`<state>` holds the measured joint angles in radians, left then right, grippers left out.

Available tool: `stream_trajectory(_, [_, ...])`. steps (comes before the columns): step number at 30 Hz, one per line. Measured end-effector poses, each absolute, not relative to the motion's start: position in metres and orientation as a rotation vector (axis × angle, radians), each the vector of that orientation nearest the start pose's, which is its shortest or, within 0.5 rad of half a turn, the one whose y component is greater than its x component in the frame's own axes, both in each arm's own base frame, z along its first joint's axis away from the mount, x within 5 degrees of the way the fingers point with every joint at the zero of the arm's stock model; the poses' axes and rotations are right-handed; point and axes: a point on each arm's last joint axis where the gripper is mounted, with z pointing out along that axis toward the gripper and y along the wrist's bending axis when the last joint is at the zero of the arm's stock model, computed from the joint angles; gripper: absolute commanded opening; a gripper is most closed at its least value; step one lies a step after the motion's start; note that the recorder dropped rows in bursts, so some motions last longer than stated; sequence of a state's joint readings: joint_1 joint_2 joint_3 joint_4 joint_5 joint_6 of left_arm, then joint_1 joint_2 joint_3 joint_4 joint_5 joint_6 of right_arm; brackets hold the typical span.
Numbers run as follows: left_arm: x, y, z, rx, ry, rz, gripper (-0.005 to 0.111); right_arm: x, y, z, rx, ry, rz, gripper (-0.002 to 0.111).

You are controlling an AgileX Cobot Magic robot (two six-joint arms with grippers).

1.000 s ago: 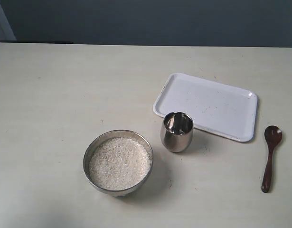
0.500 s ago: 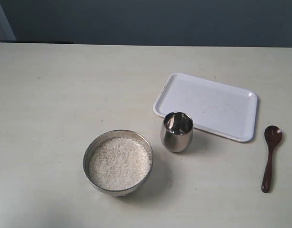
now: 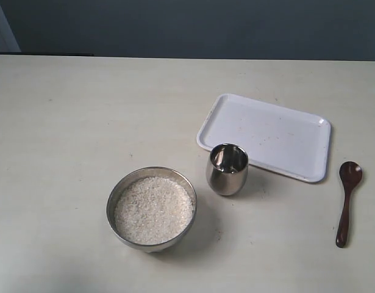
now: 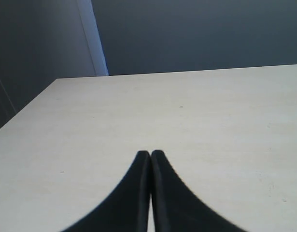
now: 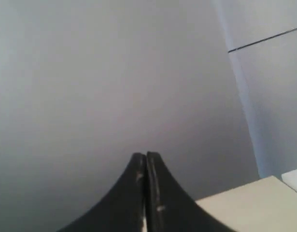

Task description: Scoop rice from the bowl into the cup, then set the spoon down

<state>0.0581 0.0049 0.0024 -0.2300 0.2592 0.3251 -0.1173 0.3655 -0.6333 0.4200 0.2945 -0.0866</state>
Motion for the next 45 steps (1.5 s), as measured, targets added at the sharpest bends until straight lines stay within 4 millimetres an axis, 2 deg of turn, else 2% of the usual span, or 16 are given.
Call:
stream_trajectory(2, [0.056, -0.002, 0.189, 0.082, 1.742, 0.067, 0.001, 0.098, 0.006, 0.392, 0.129, 1.628, 0.236, 0.002])
stream_trajectory(3, [0.056, -0.002, 0.189, 0.082, 1.742, 0.067, 0.001, 0.112, 0.008, 0.397, 0.096, 1.691, 0.244, 0.008])
stream_trajectory(4, [0.056, -0.002, 0.189, 0.082, 1.742, 0.067, 0.001, 0.131, 0.009, 0.401, 0.058, 1.774, 0.257, 0.015])
stream_trajectory(5, [0.056, -0.002, 0.189, 0.082, 1.742, 0.067, 0.001, 0.150, 0.011, 0.406, 0.020, 1.847, 0.269, 0.034])
stream_trajectory(6, [0.056, -0.002, 0.189, 0.082, 1.742, 0.067, 0.001, 0.191, 0.013, 0.399, -0.031, 2.015, 0.300, 0.043])
stream_trajectory(8, [0.056, -0.002, 0.189, 0.082, 1.742, 0.067, 0.001, 0.227, 0.016, 0.386, -0.070, 2.165, 0.335, 0.049])
stream_trajectory(10, [0.056, -0.002, 0.189, 0.082, 1.742, 0.067, 0.001, 0.261, 0.019, 0.362, -0.112, 2.347, 0.368, 0.048])
stream_trajectory(13, [0.056, -0.002, 0.189, 0.082, 1.742, 0.067, 0.001, 0.290, 0.024, 0.320, -0.095, 2.648, 0.431, 0.048])
stream_trajectory(15, [0.056, -0.002, 0.189, 0.082, 1.742, 0.067, 0.001, 0.300, 0.027, 0.287, -0.055, 2.855, 0.425, 0.048])
stream_trajectory(18, [0.056, -0.002, 0.189, 0.082, 1.742, 0.067, 0.001, 0.303, 0.032, 0.250, -0.029, 3.077, 0.310, 0.048])
stream_trajectory(21, [0.056, -0.002, 0.189, 0.082, 1.742, 0.067, 0.001, 0.296, 0.044, 0.230, -0.006, 3.172, 0.192, 0.048])
stream_trajectory(28, [0.056, 0.000, 0.189, 0.046, 1.744, 0.097, 0.001, 0.256, 0.083, 0.190, 0.101, 3.183, 0.127, 0.048])
stream_trajectory(29, [0.056, 0.001, 0.189, 0.040, 1.744, 0.102, 0.001, 0.243, 0.089, 0.177, 0.145, 3.173, 0.125, 0.048])
stream_trajectory(33, [0.056, 0.001, 0.189, 0.036, 1.744, 0.105, 0.001, 0.217, 0.084, 0.150, 0.295, 3.137, 0.111, 0.048])
stream_trajectory(37, [0.056, 0.001, 0.189, 0.036, 1.744, 0.105, 0.001, 0.208, 0.077, 0.141, 0.346, 3.119, 0.063, 0.048])
stream_trajectory(45, [0.056, 0.001, 0.189, 0.036, 1.744, 0.105, 0.001, 0.211, 0.071, 0.140, 0.372, 3.064, -0.037, 0.048])
